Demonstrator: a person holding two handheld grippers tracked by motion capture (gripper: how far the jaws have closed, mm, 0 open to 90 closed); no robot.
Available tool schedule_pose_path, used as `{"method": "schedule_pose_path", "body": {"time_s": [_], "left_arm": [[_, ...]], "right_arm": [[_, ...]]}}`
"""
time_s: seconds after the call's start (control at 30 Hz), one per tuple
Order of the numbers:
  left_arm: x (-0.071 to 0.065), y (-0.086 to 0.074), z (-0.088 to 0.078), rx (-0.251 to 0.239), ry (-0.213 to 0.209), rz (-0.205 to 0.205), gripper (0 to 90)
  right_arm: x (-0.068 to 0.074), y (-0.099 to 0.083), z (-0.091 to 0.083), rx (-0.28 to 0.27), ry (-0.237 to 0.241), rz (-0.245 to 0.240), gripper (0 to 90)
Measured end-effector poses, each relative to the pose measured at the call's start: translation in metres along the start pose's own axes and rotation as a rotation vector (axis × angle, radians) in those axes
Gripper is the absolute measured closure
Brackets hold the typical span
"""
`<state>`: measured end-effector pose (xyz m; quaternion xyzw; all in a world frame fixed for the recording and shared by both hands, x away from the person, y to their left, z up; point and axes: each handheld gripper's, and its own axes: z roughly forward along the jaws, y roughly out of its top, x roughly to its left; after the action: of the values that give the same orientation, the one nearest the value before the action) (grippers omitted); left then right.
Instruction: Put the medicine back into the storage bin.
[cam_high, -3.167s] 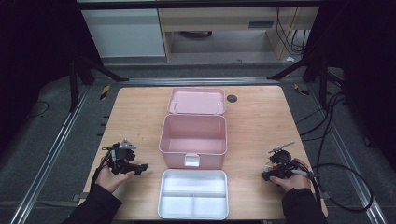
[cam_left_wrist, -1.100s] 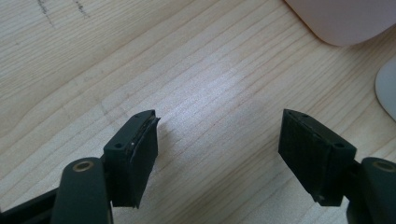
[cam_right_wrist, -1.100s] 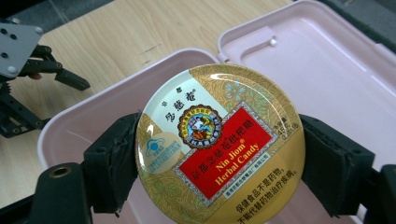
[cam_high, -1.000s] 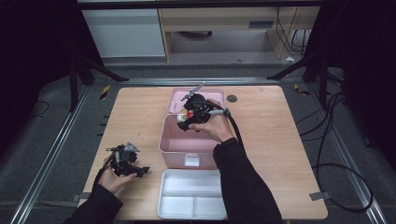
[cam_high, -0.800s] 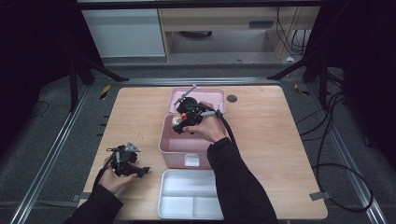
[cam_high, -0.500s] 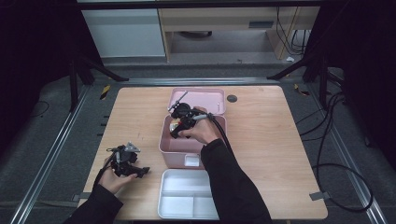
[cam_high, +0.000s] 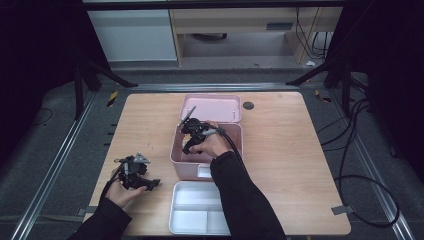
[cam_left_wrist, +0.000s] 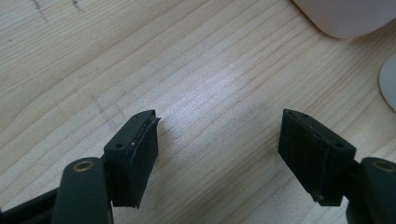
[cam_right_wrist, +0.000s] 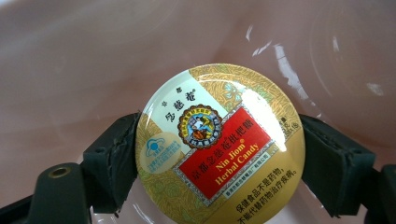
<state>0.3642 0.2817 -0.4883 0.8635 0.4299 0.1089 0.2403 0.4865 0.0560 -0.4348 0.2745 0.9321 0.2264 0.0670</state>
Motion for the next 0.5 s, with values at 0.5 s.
{"method": "schedule_pose_path", "body": {"time_s": [0.5], "left_arm": [[0.000, 0.000, -0.004, -0.020, -0.013, 0.004, 29.1]], "right_arm": [[0.008, -0.002, -0.033, -0.108, -0.005, 0.005, 19.5]]}}
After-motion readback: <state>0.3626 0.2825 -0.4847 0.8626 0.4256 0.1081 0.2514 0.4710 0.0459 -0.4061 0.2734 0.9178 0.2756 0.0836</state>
